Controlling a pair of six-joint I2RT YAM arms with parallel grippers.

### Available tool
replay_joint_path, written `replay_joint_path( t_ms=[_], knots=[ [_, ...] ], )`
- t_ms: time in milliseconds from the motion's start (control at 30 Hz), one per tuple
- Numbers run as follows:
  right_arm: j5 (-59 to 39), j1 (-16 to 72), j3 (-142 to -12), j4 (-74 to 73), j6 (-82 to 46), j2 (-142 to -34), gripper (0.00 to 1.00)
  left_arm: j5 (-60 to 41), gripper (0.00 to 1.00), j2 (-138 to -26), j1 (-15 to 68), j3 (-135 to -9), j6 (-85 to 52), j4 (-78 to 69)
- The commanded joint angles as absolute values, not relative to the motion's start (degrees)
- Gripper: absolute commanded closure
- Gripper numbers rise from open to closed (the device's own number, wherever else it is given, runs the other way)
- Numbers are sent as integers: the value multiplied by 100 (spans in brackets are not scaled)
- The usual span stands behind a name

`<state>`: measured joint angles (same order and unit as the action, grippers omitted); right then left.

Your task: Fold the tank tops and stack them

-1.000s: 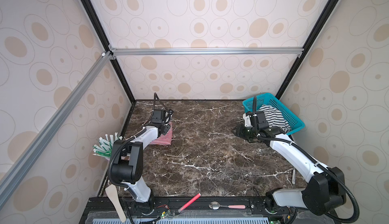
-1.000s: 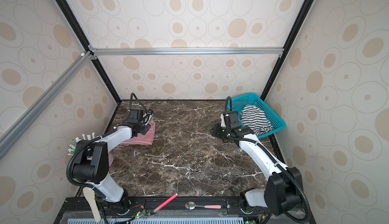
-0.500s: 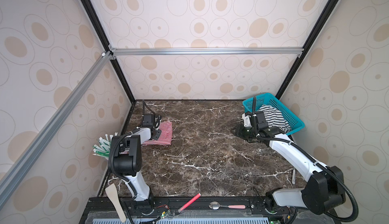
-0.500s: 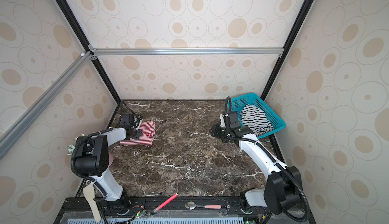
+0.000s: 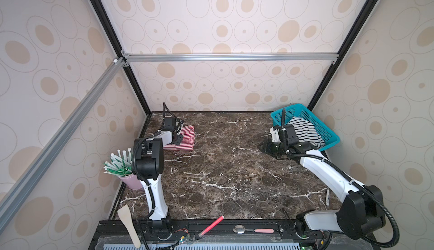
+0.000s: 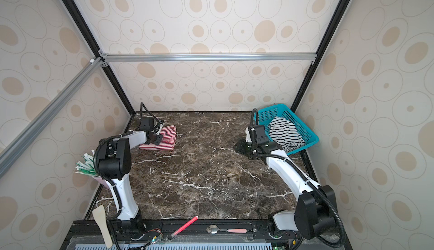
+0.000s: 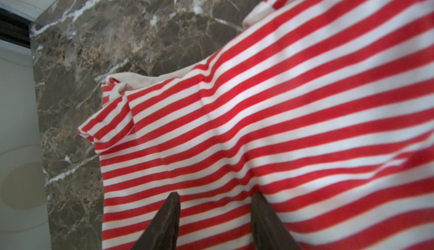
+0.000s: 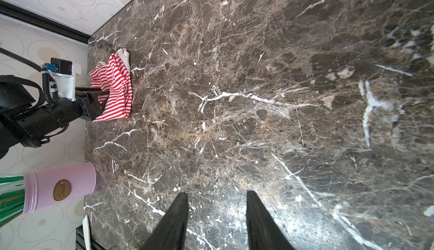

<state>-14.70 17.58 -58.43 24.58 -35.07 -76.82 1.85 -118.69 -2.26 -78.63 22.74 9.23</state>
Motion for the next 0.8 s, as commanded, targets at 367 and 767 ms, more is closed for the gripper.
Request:
replay_joint_path(
  t_ms=[367, 767],
  knots=[
    [-651, 678, -7516, 3561, -2840, -8415, 32, 143, 51, -11354, -235, -8021, 2174, 1362],
    [1469, -714, -9809, 4805, -2417, -10556, 17, -787, 48, -9320, 840, -6843, 1763, 1397]
  ],
)
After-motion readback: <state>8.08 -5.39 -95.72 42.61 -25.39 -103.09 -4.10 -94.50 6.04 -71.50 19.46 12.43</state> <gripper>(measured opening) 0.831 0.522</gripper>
